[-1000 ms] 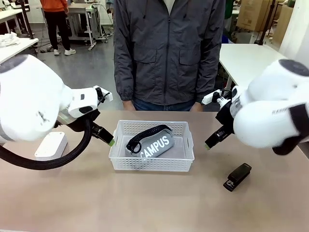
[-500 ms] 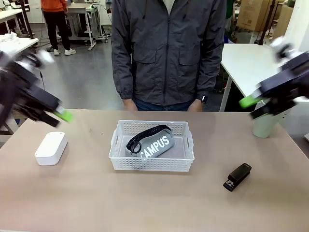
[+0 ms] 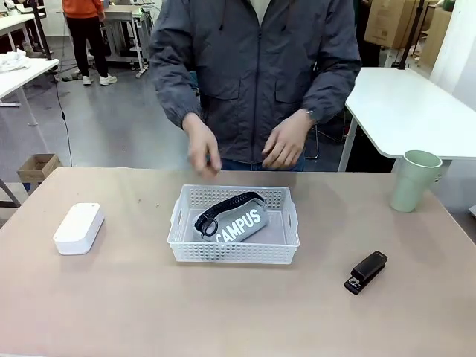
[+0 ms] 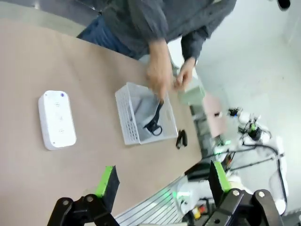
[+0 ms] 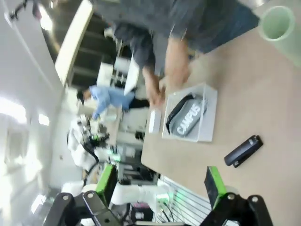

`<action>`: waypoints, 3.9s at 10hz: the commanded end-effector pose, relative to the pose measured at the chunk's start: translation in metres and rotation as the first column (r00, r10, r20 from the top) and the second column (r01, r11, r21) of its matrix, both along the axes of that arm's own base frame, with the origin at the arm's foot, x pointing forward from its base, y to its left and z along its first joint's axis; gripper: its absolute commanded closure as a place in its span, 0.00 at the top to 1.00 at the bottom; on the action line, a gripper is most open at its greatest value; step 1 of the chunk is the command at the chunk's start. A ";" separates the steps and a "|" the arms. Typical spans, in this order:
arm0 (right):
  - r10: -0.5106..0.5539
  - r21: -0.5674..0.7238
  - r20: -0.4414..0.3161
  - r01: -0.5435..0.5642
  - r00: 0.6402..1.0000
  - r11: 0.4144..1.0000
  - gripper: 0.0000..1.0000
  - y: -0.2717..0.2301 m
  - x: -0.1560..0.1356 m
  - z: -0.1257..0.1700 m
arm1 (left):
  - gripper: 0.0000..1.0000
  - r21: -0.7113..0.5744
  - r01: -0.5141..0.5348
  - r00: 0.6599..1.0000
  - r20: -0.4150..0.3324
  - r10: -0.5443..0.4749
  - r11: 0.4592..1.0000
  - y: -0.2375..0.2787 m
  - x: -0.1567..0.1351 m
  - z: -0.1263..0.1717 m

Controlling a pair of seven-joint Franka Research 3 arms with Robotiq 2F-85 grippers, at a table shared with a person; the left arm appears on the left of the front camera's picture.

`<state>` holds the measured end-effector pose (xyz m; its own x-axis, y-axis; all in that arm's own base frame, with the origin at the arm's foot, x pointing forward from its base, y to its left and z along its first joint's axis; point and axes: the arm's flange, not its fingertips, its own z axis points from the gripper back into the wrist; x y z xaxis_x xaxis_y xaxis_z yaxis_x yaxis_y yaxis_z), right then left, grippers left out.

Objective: Efficiently arrange items inside the basket to fit them all.
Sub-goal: Pick up the Digital clock and place it inside the Organizing basket.

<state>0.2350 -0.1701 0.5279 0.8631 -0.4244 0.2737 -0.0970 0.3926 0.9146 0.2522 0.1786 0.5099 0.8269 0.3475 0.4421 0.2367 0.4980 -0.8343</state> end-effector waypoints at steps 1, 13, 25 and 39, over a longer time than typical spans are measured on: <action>-0.078 0.113 0.037 0.073 0.996 0.991 1.00 -0.019 -0.007 -0.032 | 1.00 -0.112 -0.039 0.999 0.026 0.042 0.993 -0.003 -0.008 -0.034; -0.152 0.142 -0.038 0.156 0.988 0.978 1.00 -0.057 -0.018 -0.044 | 1.00 -0.158 -0.118 0.993 -0.011 0.117 0.980 0.040 -0.010 -0.033; -0.152 0.142 -0.038 0.156 0.988 0.978 1.00 -0.057 -0.018 -0.044 | 1.00 0.375 0.190 0.964 -0.246 -0.100 0.908 -0.060 0.051 -0.004; -0.152 0.142 -0.038 0.156 0.988 0.978 1.00 -0.057 -0.018 -0.044 | 1.00 0.798 0.201 0.975 -0.218 -0.039 0.568 -0.173 0.125 -0.047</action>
